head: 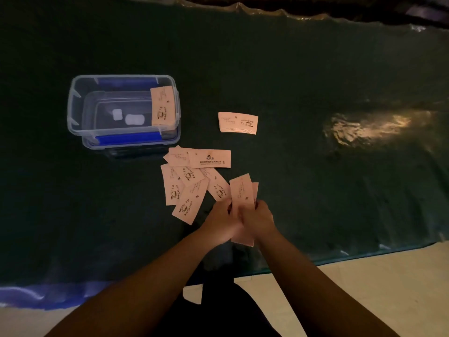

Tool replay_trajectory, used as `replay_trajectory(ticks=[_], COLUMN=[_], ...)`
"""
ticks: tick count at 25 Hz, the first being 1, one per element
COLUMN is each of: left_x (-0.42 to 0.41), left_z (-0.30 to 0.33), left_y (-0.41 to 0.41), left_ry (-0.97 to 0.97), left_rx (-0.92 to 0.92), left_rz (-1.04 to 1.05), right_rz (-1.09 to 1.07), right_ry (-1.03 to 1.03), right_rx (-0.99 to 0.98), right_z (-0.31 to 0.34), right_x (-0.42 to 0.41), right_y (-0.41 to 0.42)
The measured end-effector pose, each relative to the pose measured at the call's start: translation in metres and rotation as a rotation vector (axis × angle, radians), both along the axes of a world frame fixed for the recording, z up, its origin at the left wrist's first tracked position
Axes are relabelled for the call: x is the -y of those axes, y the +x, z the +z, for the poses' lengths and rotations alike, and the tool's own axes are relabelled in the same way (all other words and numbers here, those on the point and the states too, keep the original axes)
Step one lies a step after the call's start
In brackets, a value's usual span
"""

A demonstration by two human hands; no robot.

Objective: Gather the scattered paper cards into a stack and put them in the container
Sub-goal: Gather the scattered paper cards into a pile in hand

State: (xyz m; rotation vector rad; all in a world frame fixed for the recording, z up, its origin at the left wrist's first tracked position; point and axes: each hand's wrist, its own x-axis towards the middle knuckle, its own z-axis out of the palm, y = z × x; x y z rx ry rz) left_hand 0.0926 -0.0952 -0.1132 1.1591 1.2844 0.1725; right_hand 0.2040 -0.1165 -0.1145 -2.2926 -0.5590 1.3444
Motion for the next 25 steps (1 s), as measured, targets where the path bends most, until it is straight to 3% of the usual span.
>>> replay_trajectory(ticks=[2,5,7,10,18,25], left_x=[-0.003,-0.014,-0.023,-0.031,-0.031,-0.041], left_z=[0.002,0.001,0.003,0.003,0.008,0.008], left_y=[-0.013,-0.045,-0.069,-0.093,-0.068,-0.058], left_ry=[0.074,0.337,0.306,0.137,-0.106,-0.105], left_rx=[-0.031,-0.301,-0.450,-0.519,-0.169,-0.180], left_rz=[0.066,0.050,0.126,0.161,0.281,0.067], right_rz=[0.027,0.002,-0.001,0.041,0.136,0.442], right_ry=[0.036,0.077,0.067,0.041,-0.021,-0.119], right_rx=[-0.010,-0.089,-0.135,-0.148,-0.094,0.364], right_z=[0.002,0.005,0.009,0.011,0.002,-0.002], right_x=[-0.008,-0.021,-0.032,-0.049,-0.055,-0.061], right_y=[-0.004,-0.014,-0.022,-0.033,-0.053,-0.047])
